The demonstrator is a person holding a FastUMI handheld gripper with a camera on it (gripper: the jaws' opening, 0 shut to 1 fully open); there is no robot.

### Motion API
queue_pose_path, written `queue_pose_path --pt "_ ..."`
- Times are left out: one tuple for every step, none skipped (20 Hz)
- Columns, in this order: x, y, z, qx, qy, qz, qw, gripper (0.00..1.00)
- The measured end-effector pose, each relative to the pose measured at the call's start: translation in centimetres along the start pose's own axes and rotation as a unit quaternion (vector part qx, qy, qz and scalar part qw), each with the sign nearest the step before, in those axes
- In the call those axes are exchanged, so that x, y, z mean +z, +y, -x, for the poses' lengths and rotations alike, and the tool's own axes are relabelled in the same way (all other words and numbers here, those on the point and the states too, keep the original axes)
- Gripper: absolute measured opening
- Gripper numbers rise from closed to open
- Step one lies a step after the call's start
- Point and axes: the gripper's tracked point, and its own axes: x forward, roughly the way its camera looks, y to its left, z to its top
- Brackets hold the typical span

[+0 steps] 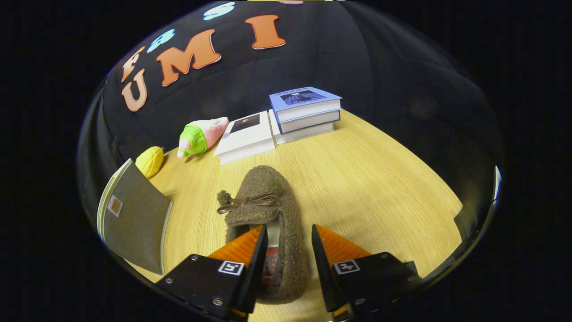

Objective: Open the storage box then place both shoes into the box .Put the left shoe in first, then the right shoe, with the right side of both shoes facing outward in a uniform manner.

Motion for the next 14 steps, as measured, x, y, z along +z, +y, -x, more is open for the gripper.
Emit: queue_pose_path --pt "-0.16 -0.11 -0.36 -0.003 0.004 -0.006 1.0 0.47" --pt "-0.13 0.0 -0.64 -0.004 0.005 -0.011 1.0 0.36" --pt "0.02 -0.35 -0.67 -0.012 0.001 -0.007 1.0 0.19" --pt "0.14 -0.56 -0.61 -0.016 -0.003 -0.007 1.0 0.14" --pt "0.15 -0.41 -0.54 -0.014 -0.003 -0.014 1.0 0.05" --pt "0.24 -0.22 -0.56 -0.008 -0.005 -0.023 1.0 0.04" --pt "0.04 -0.37 -0.49 -0.007 -0.003 -0.042 0.999 0.03" --pt "0.24 0.01 -0.56 0.002 -0.005 -0.054 0.999 0.03" --pt "0.01 -0.39 -0.66 -0.003 -0.004 -0.048 0.999 0.03" --pt "0.17 -0.37 -0.5 -0.005 -0.006 -0.044 0.999 0.03" --pt "-0.08 -0.29 -0.62 -0.003 -0.005 -0.043 0.999 0.03" --pt "0.23 -0.03 -0.49 -0.003 -0.01 -0.038 0.999 0.03" --pt "0.12 -0.06 -0.45 -0.007 -0.016 -0.027 0.999 0.02" --pt "0.3 0.25 -0.35 -0.002 -0.023 -0.02 1.0 0.02"
